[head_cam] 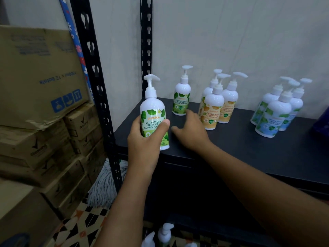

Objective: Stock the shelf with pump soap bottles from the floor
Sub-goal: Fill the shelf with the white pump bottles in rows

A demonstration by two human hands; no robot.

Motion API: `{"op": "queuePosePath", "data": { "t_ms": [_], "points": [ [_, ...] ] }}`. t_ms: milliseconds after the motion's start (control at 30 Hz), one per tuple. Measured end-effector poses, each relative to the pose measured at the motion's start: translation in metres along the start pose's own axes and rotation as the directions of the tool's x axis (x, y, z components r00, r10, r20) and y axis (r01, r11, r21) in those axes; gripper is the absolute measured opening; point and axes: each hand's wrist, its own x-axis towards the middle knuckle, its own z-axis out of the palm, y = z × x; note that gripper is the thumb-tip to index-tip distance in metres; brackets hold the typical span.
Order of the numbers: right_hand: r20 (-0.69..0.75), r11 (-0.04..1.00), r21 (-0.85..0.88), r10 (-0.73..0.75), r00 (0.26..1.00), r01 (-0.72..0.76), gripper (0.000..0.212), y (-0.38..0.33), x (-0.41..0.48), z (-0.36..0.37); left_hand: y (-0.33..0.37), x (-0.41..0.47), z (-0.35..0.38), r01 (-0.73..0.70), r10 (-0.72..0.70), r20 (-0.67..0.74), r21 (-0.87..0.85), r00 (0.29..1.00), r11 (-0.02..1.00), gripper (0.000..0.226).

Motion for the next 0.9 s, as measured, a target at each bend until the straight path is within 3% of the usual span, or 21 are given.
{"op": "queuePosePath", "data": {
  "t_ms": [100,167,400,500,700,900],
  "points": [
    [0.164,0.974,-0.203,-0.072,0.984,0.105,0.055,0.013,-0.016,-0.012,0.001,-0.004,0.002,-0.019,0.019,0.019,0.026,1.0,0.999,0.039],
    [0.219,0.955,-0.255,-0.094,0.971,0.15,0.054,0.017,-0.02,-0.017,0.003,-0.007,0.003,-0.053,0.051,0.032,0.057,0.998,0.997,0.044],
    [0.208,0.953,-0.263,-0.097,0.973,0.151,0.054,0.015,-0.029,-0.022,-0.001,0.005,0.003,-0.141,0.131,0.06,0.209,0.99,0.968,0.054],
    [0.206,0.953,-0.266,-0.091,0.974,0.145,0.052,0.013,-0.03,-0.023,-0.005,0.022,0.005,-0.162,0.124,0.142,0.298,0.982,0.941,0.053],
    [0.219,0.948,-0.284,-0.084,0.972,0.146,0.051,0.012,-0.032,-0.025,-0.008,0.033,0.004,-0.207,0.102,0.24,0.468,0.965,0.859,0.062],
    [0.223,0.928,-0.348,-0.055,0.973,0.132,0.06,0.012,-0.03,-0.023,-0.015,0.036,-0.005,-0.221,0.091,0.228,0.649,0.97,0.728,0.07]
  ]
}}
